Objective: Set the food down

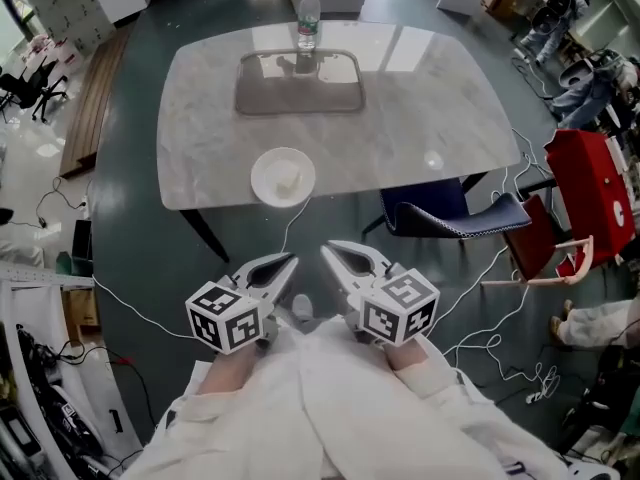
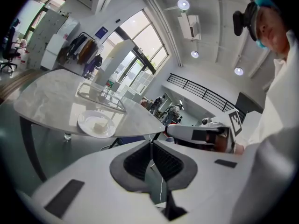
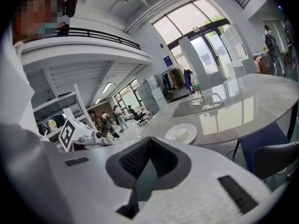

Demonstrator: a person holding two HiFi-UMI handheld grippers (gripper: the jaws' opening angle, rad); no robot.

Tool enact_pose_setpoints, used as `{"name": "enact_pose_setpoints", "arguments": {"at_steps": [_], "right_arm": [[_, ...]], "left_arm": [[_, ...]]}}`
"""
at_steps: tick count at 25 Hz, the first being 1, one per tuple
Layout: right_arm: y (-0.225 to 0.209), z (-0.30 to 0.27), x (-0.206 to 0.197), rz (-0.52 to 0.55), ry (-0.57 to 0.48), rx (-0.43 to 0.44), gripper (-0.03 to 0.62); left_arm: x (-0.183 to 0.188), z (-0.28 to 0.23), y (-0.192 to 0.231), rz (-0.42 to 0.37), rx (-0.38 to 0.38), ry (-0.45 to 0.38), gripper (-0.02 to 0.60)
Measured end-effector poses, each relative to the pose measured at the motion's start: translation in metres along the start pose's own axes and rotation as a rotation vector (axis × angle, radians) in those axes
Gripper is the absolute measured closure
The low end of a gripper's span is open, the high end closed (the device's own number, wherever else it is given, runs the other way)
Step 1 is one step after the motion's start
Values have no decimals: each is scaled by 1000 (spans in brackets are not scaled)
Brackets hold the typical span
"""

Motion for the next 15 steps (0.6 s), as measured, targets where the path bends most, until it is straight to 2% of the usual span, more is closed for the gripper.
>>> {"name": "enact_pose_setpoints", "arguments": {"at_steps": [5,9,15], "right_arm": [[-9,-5,5,-4,-4,0,592],[-9,-5,3,10,-6,-13,592],[-15,-16,10,-31,-11,-37,592]], "left_arm": [[3,0,5,10,25,-6,555],[9,-1,6,4,18,-6,555],[19,-5,15,7,3,17,555]]}}
Point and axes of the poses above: the fingertips, and each gripper's own axes: z backward along the fingers, y to its left, x out of its top, the point moved 10 cm from there along z, backward along the fingers, and after that the axes turned 11 degrees about -x, right-handed, at the moved point
